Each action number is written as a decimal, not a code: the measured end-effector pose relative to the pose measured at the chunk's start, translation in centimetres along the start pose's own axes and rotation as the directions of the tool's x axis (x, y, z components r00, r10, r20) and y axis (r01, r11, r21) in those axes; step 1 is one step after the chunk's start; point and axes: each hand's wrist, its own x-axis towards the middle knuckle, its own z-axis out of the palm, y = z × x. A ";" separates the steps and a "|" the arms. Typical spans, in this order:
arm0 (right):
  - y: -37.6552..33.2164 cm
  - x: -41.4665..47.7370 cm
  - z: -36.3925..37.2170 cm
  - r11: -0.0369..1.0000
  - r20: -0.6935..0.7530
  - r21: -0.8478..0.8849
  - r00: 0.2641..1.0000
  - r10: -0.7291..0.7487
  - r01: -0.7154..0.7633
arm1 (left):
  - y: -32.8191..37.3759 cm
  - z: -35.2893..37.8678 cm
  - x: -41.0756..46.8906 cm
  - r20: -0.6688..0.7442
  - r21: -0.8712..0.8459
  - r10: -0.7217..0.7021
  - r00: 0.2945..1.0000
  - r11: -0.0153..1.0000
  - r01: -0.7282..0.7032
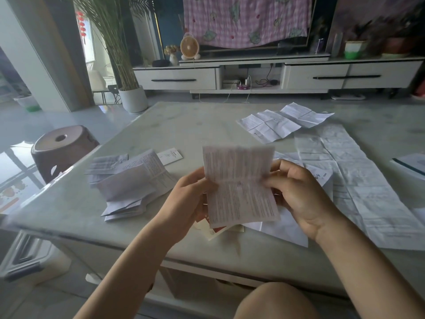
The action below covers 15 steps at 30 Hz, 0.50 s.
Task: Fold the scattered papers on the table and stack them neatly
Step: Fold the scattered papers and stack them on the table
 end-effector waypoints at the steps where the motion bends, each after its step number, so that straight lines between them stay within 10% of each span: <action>1: 0.1 0.0 0.0 1.000 0.005 -0.005 1.000 -0.018 0.018 | 0.1 0.0 0.0 -0.017 0.013 0.001 1.000 1.000 -0.001; 15: 0.2 -0.4 -0.1 0.964 0.205 -0.256 0.979 -0.015 0.068 | 0.1 0.3 -0.2 0.017 0.190 0.023 1.000 0.981 -0.026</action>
